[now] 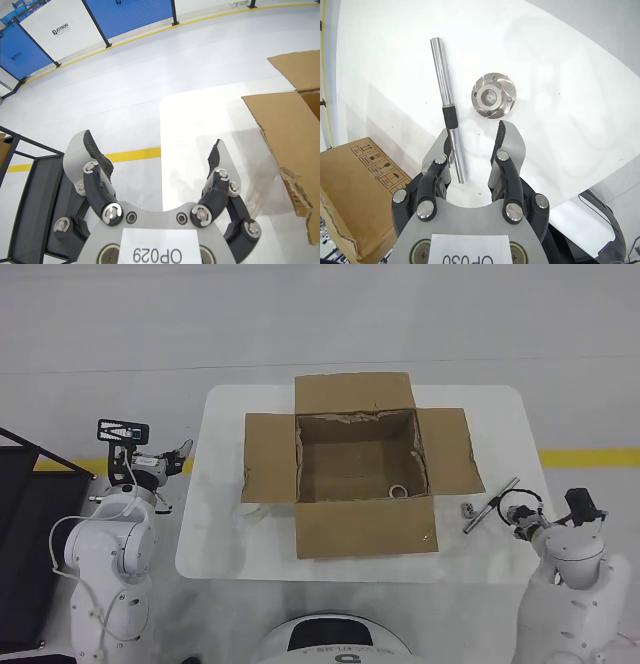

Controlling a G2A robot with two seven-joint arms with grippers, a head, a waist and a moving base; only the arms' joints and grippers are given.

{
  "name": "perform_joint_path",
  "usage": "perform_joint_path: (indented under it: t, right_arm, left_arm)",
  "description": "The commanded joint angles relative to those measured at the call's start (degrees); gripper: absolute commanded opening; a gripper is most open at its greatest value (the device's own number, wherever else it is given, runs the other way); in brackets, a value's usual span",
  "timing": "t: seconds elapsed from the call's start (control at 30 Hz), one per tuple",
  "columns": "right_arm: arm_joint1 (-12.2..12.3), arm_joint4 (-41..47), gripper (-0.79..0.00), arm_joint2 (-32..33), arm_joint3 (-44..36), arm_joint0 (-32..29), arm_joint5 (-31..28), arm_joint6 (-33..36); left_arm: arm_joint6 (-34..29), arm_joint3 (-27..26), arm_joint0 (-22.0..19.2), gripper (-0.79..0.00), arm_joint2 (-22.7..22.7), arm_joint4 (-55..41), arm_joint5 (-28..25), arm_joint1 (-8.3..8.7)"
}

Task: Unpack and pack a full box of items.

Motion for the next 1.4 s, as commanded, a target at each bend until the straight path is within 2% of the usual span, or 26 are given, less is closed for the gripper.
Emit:
perform_joint_path:
  t: [0.0, 0.63, 0.77, 0.87, 1.1, 1.37]
  right_arm:
    - [0.2, 0.2, -0.459, 0.2, 0.2, 0.3, -0.1, 0.1]
    - [1.2, -9.9, -0.477, -5.5, 7.2, 4.3, 9.5, -6.1]
    - [1.4, -10.3, -0.477, -6.1, 8.0, 4.9, 10.0, -6.9]
    - [1.4, -12.6, -0.477, -7.1, 8.9, 5.1, 12.1, -9.9]
    - [1.1, -10.8, -0.471, -8.2, 7.0, 3.7, 11.9, -13.8]
    - [1.1, -16.6, -0.471, -11.8, 9.3, 4.3, 15.1, -17.5]
  left_arm:
    - [0.0, 0.0, 0.0, 0.000, 0.0, 0.0, 0.0, 0.00]
    - [0.0, 0.0, 0.0, 0.000, 0.0, 0.0, 0.0, 0.00]
    - [0.0, 0.0, 0.0, 0.000, 0.0, 0.0, 0.0, 0.00]
    - [0.0, 0.0, 0.0, 0.000, 0.0, 0.0, 0.0, 0.00]
    - [0.0, 0.0, 0.0, 0.000, 0.0, 0.0, 0.0, 0.00]
    - [0.0, 0.0, 0.0, 0.000, 0.0, 0.0, 0.0, 0.00]
